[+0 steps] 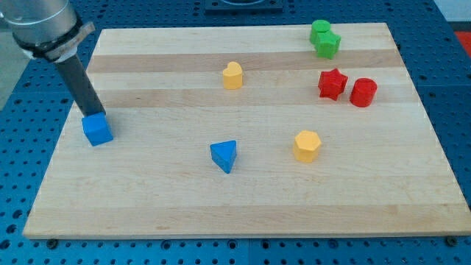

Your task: Move the blue cube parallel to the left of triangle

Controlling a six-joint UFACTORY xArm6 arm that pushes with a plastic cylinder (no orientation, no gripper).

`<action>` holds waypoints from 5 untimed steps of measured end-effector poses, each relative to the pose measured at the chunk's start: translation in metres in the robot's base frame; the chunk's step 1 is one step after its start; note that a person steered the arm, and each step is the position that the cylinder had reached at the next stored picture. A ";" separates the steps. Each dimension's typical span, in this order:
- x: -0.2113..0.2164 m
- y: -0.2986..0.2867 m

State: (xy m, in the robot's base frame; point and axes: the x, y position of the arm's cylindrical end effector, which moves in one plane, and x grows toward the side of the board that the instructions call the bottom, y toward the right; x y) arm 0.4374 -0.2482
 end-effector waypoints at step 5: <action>0.001 0.268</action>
